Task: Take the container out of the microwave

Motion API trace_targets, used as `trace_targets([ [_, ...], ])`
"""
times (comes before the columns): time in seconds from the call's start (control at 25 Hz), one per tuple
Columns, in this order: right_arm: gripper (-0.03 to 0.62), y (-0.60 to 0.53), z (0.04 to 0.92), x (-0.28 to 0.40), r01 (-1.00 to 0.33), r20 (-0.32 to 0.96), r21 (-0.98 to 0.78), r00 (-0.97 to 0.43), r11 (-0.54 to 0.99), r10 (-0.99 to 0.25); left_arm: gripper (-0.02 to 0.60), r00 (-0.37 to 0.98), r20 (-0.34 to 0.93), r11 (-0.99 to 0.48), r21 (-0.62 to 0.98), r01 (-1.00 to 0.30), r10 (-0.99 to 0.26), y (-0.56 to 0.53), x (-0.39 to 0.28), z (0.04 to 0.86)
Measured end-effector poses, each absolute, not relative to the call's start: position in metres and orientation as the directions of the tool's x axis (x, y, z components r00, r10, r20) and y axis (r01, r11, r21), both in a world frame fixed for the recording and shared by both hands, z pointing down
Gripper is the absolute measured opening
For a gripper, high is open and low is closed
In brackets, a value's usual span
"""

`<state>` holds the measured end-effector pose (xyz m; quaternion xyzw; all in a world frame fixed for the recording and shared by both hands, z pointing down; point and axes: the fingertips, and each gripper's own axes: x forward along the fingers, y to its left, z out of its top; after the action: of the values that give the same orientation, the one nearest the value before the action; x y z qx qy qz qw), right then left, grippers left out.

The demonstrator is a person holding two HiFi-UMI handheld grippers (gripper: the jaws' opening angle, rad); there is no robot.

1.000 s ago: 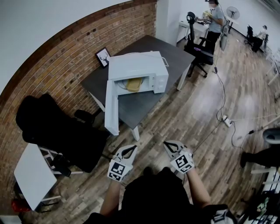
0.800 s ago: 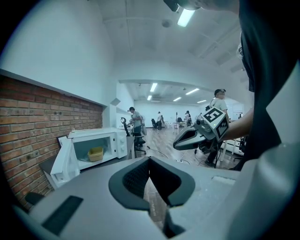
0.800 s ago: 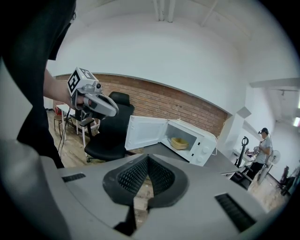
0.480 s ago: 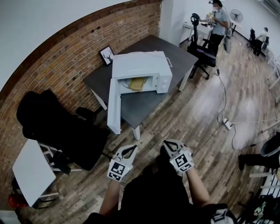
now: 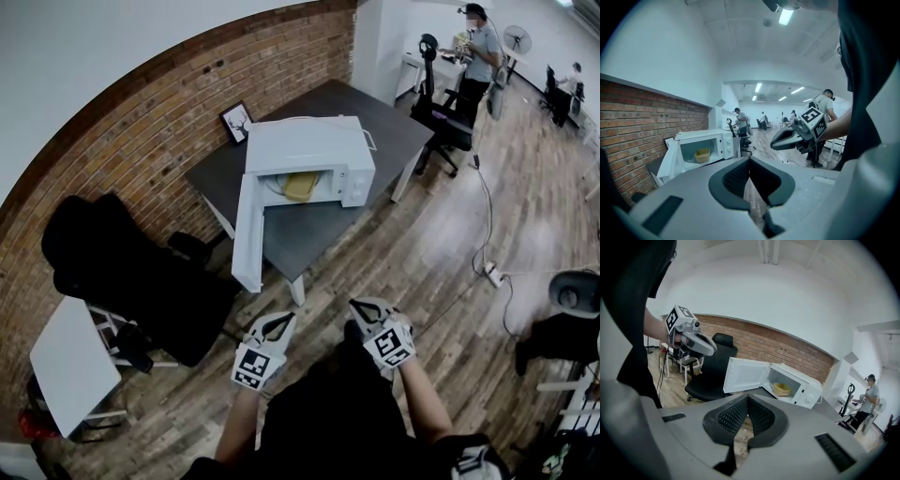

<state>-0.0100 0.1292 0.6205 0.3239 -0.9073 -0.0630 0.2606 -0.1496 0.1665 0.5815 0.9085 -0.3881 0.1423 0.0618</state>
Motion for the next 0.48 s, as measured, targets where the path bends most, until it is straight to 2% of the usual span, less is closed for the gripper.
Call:
trace_targets([
  [0.16,-0.002,0.121,0.627,-0.005,-0.546,0.444,0.272,-0.659,0.793,-0.606,0.003,0.654,0.287,-0.689,-0.033,-0.724,-0.7,0.156,-0.146,0.577],
  [0.48,-0.002,0.087,0.626,0.002,-0.526,0.441,0.254,-0.683,0.811,-0.582,0.003,0.627,0.328,-0.665,-0.006,-0.746,-0.706,0.128,-0.135,0.58],
])
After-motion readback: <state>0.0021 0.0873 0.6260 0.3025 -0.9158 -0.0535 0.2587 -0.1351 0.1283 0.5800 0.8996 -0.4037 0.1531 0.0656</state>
